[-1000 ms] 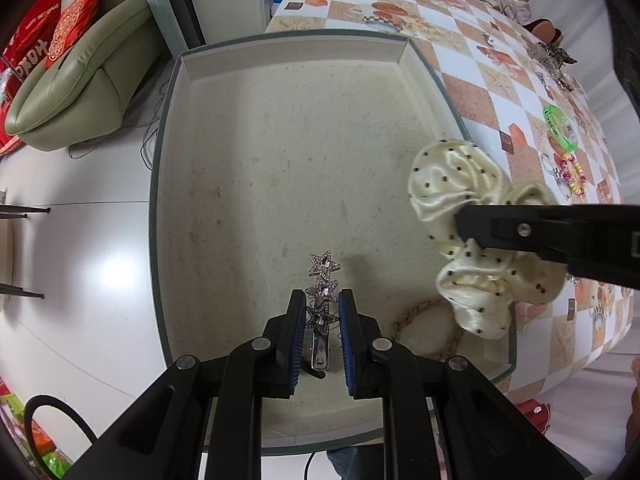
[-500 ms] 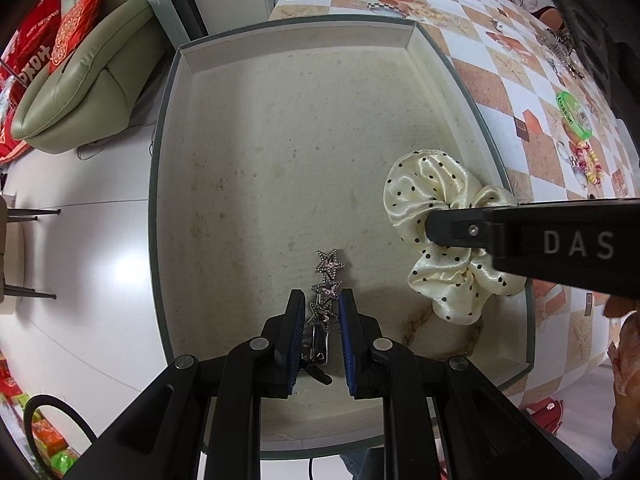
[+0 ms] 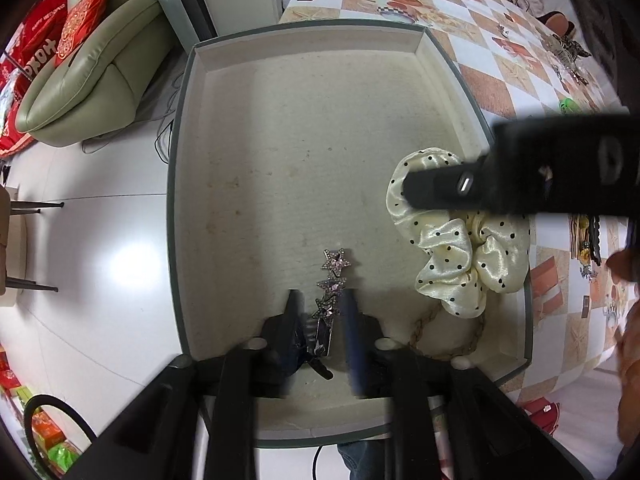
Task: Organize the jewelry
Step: 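Carry the star clip and scrunchie into the tray and release both, then move the right tool back to the table and grasp the black snap clip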
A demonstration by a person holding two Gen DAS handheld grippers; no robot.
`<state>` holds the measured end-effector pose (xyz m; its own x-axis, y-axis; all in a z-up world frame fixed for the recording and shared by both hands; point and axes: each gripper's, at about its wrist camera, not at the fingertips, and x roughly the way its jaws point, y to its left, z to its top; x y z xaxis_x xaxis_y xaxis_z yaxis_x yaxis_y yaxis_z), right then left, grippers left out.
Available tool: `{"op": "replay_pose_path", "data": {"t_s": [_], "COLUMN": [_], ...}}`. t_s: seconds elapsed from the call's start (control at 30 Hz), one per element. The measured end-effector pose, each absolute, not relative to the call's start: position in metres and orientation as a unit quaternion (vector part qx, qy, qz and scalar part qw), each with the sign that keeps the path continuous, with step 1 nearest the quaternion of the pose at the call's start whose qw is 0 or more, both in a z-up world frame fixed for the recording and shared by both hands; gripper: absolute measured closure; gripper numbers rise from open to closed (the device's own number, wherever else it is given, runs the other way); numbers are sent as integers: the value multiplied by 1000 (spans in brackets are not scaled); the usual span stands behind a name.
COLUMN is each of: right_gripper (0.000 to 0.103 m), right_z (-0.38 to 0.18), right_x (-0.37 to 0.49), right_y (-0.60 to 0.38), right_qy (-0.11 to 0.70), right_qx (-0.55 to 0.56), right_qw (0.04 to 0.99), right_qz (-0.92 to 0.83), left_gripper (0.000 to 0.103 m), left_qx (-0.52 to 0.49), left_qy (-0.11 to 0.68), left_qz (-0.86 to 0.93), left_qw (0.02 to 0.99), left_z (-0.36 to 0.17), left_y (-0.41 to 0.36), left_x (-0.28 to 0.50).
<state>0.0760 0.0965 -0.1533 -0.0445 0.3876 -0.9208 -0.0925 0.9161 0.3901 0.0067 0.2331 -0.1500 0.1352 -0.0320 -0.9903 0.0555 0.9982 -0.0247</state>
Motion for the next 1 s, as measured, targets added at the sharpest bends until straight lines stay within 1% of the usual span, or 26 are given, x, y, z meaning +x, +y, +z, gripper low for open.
{"op": "replay_pose_path", "data": {"t_s": [0.03, 0.07, 0.13, 0.17, 0.2, 0.37, 0.43, 0.63, 0.67, 0.73, 0.77, 1.0], "right_gripper": [32, 32, 31, 27, 22, 21, 21, 20, 19, 10, 9, 9], "right_z": [-150, -146, -136, -132, -128, -117, -115, -116, -116, -116, -117, -121], "right_x": [78, 79, 82, 82, 83, 75, 67, 46, 41, 35, 32, 8], "right_y": [95, 92, 85, 81, 78, 60, 47, 6, -2, -16, -24, -95], "right_qy": [698, 694, 685, 682, 679, 676, 678, 684, 685, 686, 686, 688], "right_qx": [108, 113, 124, 127, 129, 128, 131, 157, 163, 168, 171, 202], "right_qw": [686, 690, 698, 702, 705, 712, 711, 706, 705, 703, 703, 697], "right_qz": [174, 172, 166, 163, 159, 142, 131, 96, 88, 77, 70, -1], "left_gripper": [11, 5, 5, 5, 4, 4, 0, 0, 0, 0, 0, 0], "left_qx": [7, 7, 9, 10, 11, 19, 27, 46, 49, 52, 54, 76], "left_qy": [652, 643, 640, 641, 641, 642, 642, 638, 638, 637, 636, 627], "left_qz": [-24, -19, -22, -23, -22, -21, -19, -31, -36, -46, -50, -86], "left_qw": [758, 765, 768, 767, 767, 766, 766, 768, 767, 768, 768, 771], "left_z": [-147, -142, -138, -137, -137, -136, -135, -124, -122, -119, -117, -101], "left_y": [234, 235, 233, 233, 233, 229, 225, 208, 204, 199, 198, 162], "left_x": [6, 5, 5, 5, 5, 7, 9, 8, 9, 10, 12, 26]}}
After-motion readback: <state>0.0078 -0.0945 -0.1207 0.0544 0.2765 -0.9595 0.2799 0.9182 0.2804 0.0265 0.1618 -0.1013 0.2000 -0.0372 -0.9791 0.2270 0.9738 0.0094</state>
